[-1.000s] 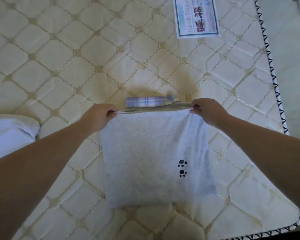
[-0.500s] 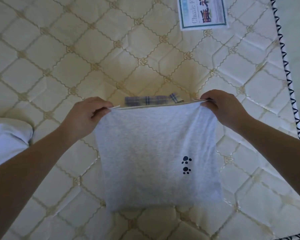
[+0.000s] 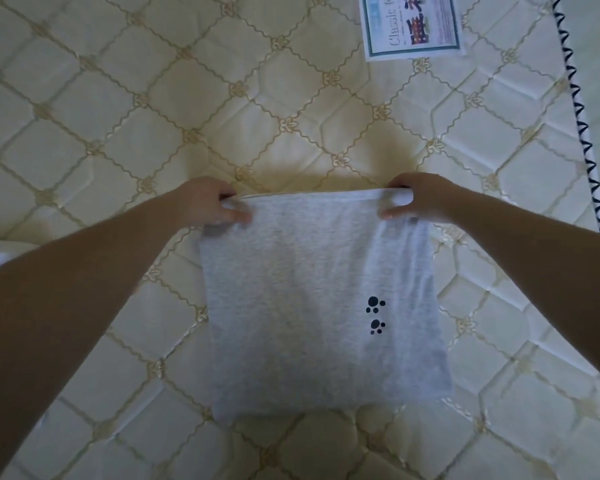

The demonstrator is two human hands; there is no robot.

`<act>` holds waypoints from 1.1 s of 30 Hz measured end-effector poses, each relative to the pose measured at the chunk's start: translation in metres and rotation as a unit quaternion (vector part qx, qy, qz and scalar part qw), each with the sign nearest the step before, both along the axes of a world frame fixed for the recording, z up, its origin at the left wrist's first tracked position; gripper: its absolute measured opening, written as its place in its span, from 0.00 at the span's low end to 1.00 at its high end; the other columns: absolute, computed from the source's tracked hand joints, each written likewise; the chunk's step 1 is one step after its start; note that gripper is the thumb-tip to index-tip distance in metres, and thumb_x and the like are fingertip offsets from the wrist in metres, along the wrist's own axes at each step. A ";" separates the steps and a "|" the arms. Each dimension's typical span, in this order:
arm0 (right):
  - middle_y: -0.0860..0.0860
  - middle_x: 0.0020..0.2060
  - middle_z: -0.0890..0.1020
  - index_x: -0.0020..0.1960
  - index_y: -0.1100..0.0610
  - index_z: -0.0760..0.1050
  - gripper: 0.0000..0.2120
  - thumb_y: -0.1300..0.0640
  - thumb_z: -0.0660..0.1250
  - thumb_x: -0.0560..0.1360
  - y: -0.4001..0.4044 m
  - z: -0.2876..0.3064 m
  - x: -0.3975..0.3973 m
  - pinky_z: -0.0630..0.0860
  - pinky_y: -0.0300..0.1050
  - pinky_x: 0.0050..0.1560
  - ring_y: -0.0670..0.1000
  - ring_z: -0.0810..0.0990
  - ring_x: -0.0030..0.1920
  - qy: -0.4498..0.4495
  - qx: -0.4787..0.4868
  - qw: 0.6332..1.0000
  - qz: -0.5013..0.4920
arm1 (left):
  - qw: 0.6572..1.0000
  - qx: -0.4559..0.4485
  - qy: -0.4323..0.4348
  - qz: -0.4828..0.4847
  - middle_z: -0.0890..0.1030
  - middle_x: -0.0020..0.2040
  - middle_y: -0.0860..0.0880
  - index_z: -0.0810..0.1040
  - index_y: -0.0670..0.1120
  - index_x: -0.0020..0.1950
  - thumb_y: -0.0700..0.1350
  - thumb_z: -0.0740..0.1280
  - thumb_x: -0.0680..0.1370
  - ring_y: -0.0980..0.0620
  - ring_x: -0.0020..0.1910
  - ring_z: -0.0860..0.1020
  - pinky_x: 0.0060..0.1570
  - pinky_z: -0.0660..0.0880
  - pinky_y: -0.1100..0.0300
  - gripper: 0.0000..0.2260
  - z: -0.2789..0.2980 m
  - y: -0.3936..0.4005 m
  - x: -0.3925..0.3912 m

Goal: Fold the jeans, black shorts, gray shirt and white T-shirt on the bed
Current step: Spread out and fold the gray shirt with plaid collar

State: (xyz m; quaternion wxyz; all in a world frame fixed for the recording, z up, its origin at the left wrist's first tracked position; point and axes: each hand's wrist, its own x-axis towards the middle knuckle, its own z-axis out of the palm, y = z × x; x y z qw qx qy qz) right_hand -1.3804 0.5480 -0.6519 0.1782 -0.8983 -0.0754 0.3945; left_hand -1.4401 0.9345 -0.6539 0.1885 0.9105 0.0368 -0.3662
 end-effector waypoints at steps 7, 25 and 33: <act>0.49 0.37 0.82 0.40 0.51 0.78 0.16 0.44 0.78 0.61 0.015 0.010 0.021 0.68 0.43 0.36 0.50 0.80 0.41 0.039 -0.096 0.987 0.121 | 0.976 0.052 0.160 -0.140 0.83 0.46 0.53 0.82 0.51 0.50 0.65 0.78 0.58 0.52 0.47 0.79 0.51 0.74 0.57 0.27 0.009 -0.012 0.020; 0.47 0.31 0.73 0.40 0.53 0.75 0.07 0.56 0.73 0.71 0.009 0.201 0.000 0.62 0.37 0.32 0.52 0.71 0.36 -0.211 0.016 0.977 0.011 | 0.977 0.050 -0.189 -0.082 0.72 0.26 0.50 0.69 0.51 0.29 0.49 0.74 0.72 0.54 0.28 0.70 0.28 0.60 0.61 0.17 0.216 -0.030 0.018; 0.53 0.32 0.74 0.35 0.53 0.71 0.11 0.57 0.70 0.73 -0.013 0.250 -0.009 0.63 0.47 0.32 0.57 0.72 0.35 -0.348 0.066 0.933 -0.068 | 0.911 0.041 -0.405 -0.069 0.61 0.24 0.53 0.59 0.52 0.29 0.44 0.61 0.74 0.46 0.24 0.63 0.27 0.57 0.58 0.16 0.250 -0.023 0.007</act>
